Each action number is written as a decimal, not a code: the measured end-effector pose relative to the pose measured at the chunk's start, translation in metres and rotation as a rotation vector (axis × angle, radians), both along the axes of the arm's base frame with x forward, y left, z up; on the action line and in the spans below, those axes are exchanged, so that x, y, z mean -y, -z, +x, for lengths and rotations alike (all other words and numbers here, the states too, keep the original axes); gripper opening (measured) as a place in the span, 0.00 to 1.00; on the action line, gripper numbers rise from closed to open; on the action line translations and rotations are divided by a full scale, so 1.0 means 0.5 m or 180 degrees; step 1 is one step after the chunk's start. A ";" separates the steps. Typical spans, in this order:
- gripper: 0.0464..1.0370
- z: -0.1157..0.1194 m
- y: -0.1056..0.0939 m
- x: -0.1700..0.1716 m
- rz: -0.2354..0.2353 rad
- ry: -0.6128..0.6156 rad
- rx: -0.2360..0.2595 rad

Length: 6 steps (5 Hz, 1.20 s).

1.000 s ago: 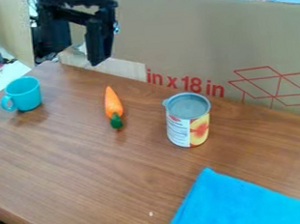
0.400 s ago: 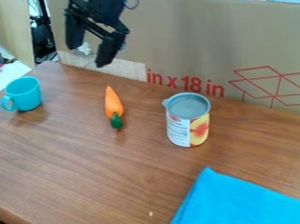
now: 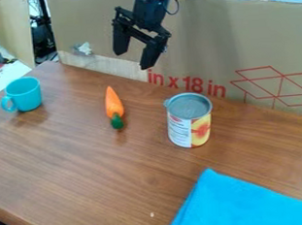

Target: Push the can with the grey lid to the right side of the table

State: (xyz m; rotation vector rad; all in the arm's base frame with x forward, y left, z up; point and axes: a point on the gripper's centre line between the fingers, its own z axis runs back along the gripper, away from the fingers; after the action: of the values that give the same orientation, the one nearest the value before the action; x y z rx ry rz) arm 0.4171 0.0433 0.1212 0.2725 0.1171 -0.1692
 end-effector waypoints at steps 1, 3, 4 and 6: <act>0.96 0.013 0.029 0.013 -0.0010 0.0163 0.0012; 0.96 -0.064 0.099 0.053 -0.0104 0.0548 -0.0196; 0.96 -0.078 0.134 0.089 -0.0184 0.0653 -0.0193; 0.96 -0.043 0.166 0.258 -0.0960 0.0995 0.0302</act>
State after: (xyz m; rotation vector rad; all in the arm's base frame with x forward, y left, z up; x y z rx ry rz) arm 0.3956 -0.0859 0.0384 -0.0042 -0.0466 -0.4789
